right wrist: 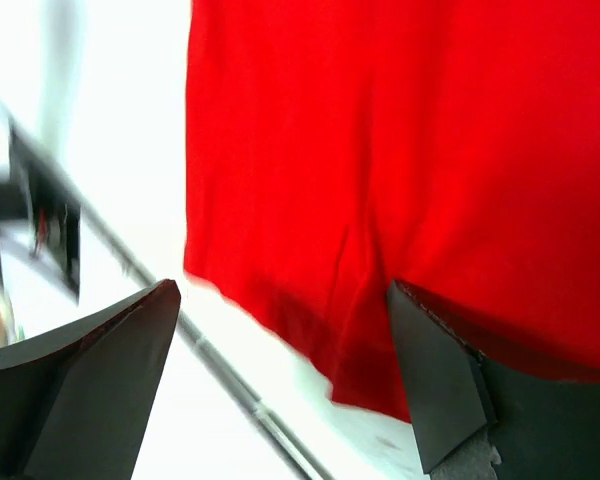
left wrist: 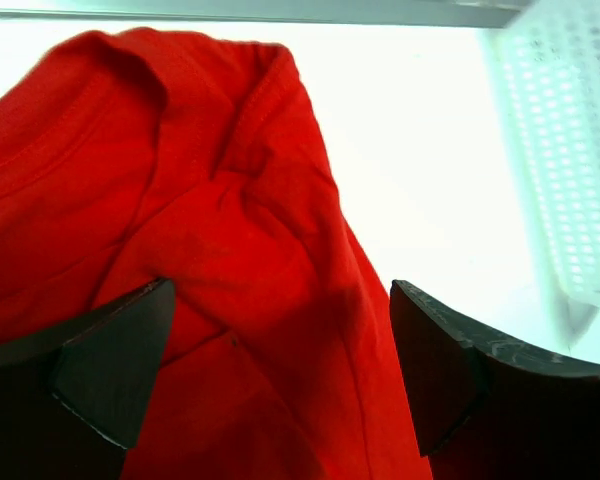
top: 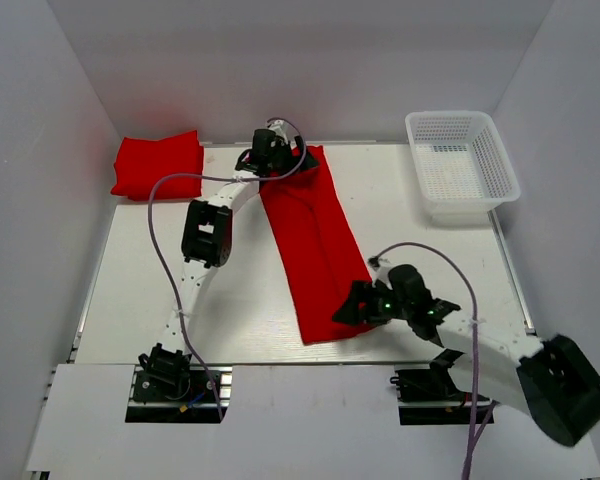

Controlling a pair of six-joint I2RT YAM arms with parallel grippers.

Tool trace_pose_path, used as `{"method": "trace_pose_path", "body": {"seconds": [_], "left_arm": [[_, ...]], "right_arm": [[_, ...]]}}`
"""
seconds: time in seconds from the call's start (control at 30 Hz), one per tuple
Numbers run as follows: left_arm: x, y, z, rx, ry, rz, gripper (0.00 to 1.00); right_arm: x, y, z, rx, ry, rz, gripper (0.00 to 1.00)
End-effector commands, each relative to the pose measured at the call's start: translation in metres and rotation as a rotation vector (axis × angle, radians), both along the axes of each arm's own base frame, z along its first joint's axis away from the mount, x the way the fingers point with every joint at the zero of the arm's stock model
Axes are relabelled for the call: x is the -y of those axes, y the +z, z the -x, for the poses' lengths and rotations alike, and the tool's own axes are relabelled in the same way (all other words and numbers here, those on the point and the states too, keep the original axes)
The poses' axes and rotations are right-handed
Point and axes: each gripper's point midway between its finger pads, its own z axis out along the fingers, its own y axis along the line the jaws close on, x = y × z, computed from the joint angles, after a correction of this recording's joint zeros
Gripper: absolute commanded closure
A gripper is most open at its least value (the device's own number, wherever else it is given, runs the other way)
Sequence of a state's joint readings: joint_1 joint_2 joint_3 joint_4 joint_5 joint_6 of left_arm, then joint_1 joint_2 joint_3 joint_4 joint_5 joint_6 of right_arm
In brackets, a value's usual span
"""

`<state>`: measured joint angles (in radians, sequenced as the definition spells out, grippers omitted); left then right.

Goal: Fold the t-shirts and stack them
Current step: Rotate the tshirt 90 degrees, then grab the bottom of the folded rectangular tshirt with both arms

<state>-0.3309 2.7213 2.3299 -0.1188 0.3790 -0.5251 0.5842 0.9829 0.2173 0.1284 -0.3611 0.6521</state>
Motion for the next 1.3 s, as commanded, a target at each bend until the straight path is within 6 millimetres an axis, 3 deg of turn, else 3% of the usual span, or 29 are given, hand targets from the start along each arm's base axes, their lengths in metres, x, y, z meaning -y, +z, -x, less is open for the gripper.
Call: {"method": "trace_pose_path", "body": {"seconds": [0.0,0.07,0.13,0.17,0.2,0.27,0.43,0.53,0.6,0.73,0.77,0.83,0.87,0.9,1.0,1.03,1.1,1.13,1.17,1.2,1.23,1.27], "left_arm": [[0.036,-0.052,0.009,-0.005,-0.053,0.009,0.0],[0.047,-0.049,0.003,0.028,-0.048,0.033,0.0],[0.048,-0.055,0.002,0.036,-0.039,0.058,0.0],[0.045,-0.054,-0.003,0.05,-0.009,0.049,0.0],[0.042,-0.058,-0.004,0.044,0.006,0.04,0.0],[0.037,-0.059,-0.007,0.049,0.031,0.014,0.0],[0.031,-0.045,-0.01,0.084,0.054,-0.012,0.0],[0.024,-0.019,-0.018,0.117,0.108,-0.023,0.0],[0.024,0.005,-0.019,0.131,0.109,-0.016,0.0],[0.012,0.097,-0.024,0.262,0.151,-0.045,0.0],[0.008,0.144,-0.021,0.32,0.162,-0.03,0.0],[0.004,0.187,-0.013,0.374,0.157,-0.034,0.0],[0.001,0.21,-0.009,0.411,0.154,-0.036,0.0],[-0.004,0.251,0.002,0.465,0.155,-0.027,0.0],[-0.015,0.304,0.026,0.511,0.149,-0.042,0.0],[-0.022,0.327,0.045,0.525,0.136,-0.049,0.0],[-0.027,0.346,0.068,0.531,0.101,-0.058,0.0],[-0.029,0.343,0.079,0.511,0.08,-0.081,0.0],[-0.04,0.359,0.103,0.498,0.074,-0.1,0.0],[-0.042,0.36,0.119,0.475,0.042,-0.101,0.0],[-0.045,0.324,0.133,0.388,0.012,-0.141,0.0],[-0.051,0.308,0.149,0.329,0.007,-0.157,0.0]], "right_arm": [[-0.015,-0.03,0.052,-0.193,0.177,0.094,0.1],[-0.035,-0.027,0.066,-0.163,0.297,0.083,0.1],[-0.055,-0.027,0.066,-0.158,0.361,0.073,0.1],[-0.069,-0.018,0.068,-0.133,0.415,0.04,0.1],[-0.073,-0.021,0.074,-0.138,0.448,0.054,0.1],[-0.085,-0.016,0.067,-0.078,0.466,0.069,0.1],[-0.092,-0.008,0.053,-0.01,0.447,0.109,0.1],[-0.09,-0.003,0.045,0.004,0.416,0.157,0.1],[-0.091,0.004,0.042,0.032,0.414,0.149,0.1],[-0.092,0.022,0.027,0.136,0.402,0.166,0.1],[-0.09,0.031,0.023,0.151,0.397,0.186,0.1],[-0.084,0.033,0.013,0.178,0.369,0.235,0.1],[-0.088,0.051,0.008,0.216,0.355,0.224,0.1],[-0.087,0.055,0.005,0.233,0.345,0.228,0.1],[-0.082,0.085,-0.005,0.311,0.274,0.188,0.1],[-0.079,0.097,-0.006,0.329,0.238,0.166,0.1],[-0.067,0.104,-0.011,0.344,0.171,0.166,0.1],[-0.062,0.11,-0.012,0.356,0.128,0.151,0.1],[-0.058,0.11,-0.015,0.356,0.091,0.151,0.1],[-0.051,0.112,-0.013,0.372,0.071,0.145,0.1],[-0.045,0.101,-0.014,0.366,0.055,0.165,0.1],[-0.038,0.098,-0.019,0.36,0.004,0.185,0.1]]}}
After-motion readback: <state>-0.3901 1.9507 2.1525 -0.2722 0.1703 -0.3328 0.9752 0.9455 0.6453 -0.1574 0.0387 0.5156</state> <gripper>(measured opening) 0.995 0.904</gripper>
